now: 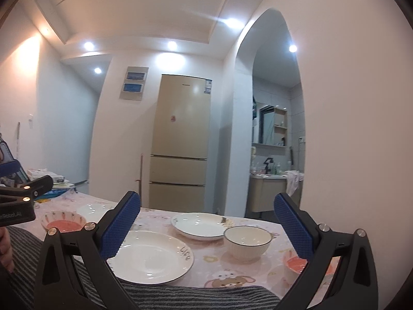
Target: Organize plates and bowls
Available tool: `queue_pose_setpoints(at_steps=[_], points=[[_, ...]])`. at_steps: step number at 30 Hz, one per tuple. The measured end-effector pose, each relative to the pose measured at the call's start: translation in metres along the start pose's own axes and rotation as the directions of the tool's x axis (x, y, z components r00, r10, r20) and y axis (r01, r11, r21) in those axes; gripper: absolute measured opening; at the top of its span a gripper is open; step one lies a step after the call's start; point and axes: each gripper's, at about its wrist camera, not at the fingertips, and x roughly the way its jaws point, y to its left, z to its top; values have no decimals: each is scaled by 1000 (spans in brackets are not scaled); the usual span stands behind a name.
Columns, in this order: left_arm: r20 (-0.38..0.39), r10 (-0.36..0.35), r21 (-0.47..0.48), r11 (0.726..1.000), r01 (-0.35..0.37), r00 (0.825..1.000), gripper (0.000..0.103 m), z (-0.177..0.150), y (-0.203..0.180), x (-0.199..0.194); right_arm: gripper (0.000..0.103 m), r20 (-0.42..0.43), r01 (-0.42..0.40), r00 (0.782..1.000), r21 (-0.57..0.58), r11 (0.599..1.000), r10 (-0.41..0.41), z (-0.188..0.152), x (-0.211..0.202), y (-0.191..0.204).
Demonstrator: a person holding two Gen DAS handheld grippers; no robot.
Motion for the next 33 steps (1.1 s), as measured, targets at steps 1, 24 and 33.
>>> queue_pose_setpoints(at_steps=[1, 24, 33], points=[[1, 17, -4, 1000, -17, 1000, 103, 1, 0, -1, 103, -8, 6, 1000, -1, 1000, -6, 1, 2, -1], [-31, 24, -54, 998, -26, 999, 103, 56, 19, -17, 103, -111, -165, 979, 82, 983, 173, 80, 24, -21], [-76, 39, -65, 997, -44, 996, 103, 84, 27, -7, 103, -172, -225, 951, 187, 956, 257, 103, 64, -15]])
